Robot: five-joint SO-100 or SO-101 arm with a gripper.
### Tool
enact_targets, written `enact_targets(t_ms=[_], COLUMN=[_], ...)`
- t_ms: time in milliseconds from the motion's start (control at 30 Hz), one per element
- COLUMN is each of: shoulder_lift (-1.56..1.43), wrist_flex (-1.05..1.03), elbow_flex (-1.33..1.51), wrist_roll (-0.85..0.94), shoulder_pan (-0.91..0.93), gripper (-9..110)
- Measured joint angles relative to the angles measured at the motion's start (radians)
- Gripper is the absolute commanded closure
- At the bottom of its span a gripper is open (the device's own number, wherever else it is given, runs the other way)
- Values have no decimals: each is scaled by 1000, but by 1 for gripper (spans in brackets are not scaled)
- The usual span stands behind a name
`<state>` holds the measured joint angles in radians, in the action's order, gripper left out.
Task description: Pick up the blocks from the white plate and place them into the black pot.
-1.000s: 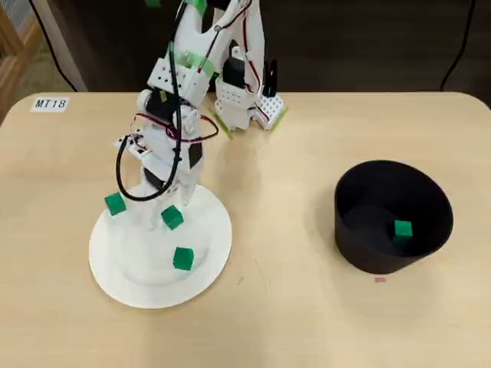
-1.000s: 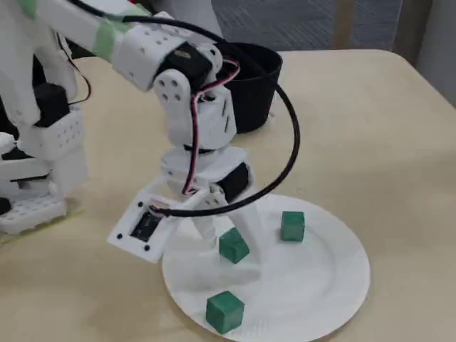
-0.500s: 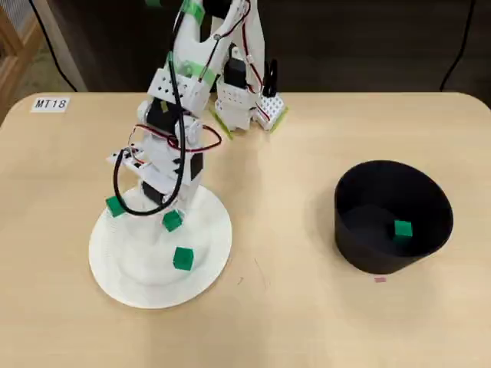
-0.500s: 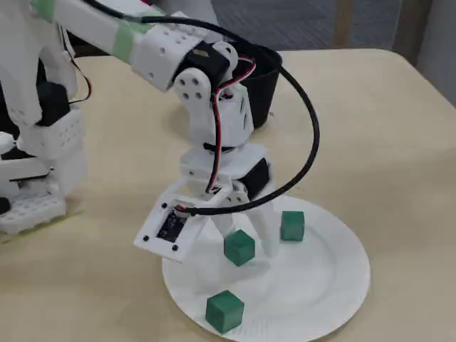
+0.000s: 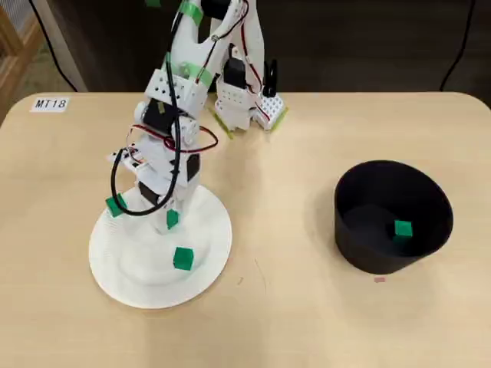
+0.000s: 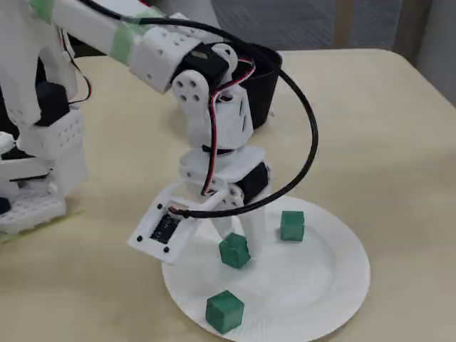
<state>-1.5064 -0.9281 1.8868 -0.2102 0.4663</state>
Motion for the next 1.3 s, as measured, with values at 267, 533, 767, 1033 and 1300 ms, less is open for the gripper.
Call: enact_targets(t_ms=[267, 533, 767, 1033, 1300], shoulder_lift=[-77, -238, -350, -443, -459], wrist_flex=[61, 156, 6, -245, -183], elbow_flex=[-2, -58, -170, -327, -261], wrist_roll=[0, 3, 23, 32, 92], shoulder_pan=[15, -52, -302, -781, -1177], gripper=[104, 104, 104, 104, 104])
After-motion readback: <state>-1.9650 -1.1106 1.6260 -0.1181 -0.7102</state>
